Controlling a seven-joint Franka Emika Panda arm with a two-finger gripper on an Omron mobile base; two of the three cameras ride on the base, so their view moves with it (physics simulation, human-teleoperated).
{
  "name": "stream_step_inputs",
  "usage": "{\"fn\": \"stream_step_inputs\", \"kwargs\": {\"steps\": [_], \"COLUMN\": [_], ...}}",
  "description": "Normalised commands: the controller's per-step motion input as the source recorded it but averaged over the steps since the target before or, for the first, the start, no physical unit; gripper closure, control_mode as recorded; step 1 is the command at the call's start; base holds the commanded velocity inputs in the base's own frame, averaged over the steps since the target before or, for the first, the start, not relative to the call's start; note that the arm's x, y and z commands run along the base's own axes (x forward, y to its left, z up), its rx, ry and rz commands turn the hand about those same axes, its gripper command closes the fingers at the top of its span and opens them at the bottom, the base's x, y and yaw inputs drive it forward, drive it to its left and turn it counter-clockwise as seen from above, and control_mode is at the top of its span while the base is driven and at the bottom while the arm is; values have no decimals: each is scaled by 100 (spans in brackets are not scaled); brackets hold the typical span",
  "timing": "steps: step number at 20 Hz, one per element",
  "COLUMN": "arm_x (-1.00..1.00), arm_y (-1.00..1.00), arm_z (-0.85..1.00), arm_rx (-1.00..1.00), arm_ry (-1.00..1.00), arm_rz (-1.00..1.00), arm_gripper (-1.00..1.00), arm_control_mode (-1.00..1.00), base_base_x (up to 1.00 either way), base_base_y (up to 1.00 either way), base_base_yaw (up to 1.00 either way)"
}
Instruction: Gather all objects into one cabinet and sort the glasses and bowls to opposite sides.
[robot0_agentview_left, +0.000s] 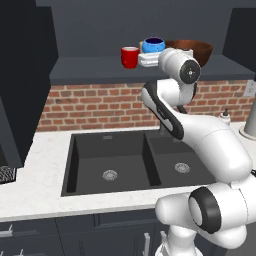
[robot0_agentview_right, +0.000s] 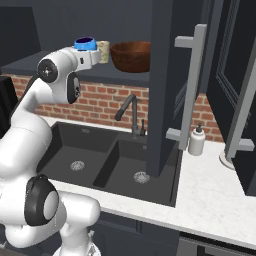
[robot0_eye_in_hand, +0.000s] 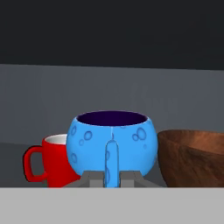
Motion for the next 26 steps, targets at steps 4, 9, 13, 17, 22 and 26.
{"fn": "stream_step_inputs", "kwargs": {"steps": [4, 9, 13, 17, 22, 26], "arm_x": [0, 0, 0, 0, 0, 0], "arm_y": [0, 0, 0, 0, 0, 0], "arm_z": [-16, -17, -6, 0, 0, -13], "arm_rx": [0, 0, 0, 0, 0, 0], "arm_ry": [12, 13, 5, 0, 0, 0], "arm_rz": [0, 0, 0, 0, 0, 0], "arm_gripper": [100, 100, 100, 100, 100, 100], "arm_control_mode": [-100, -100, -100, -100, -100, -100], "base_base_x": [0, 0, 0, 0, 0, 0], "base_base_y": [0, 0, 0, 0, 0, 0], "base_base_yaw": [0, 0, 0, 0, 0, 0]}}
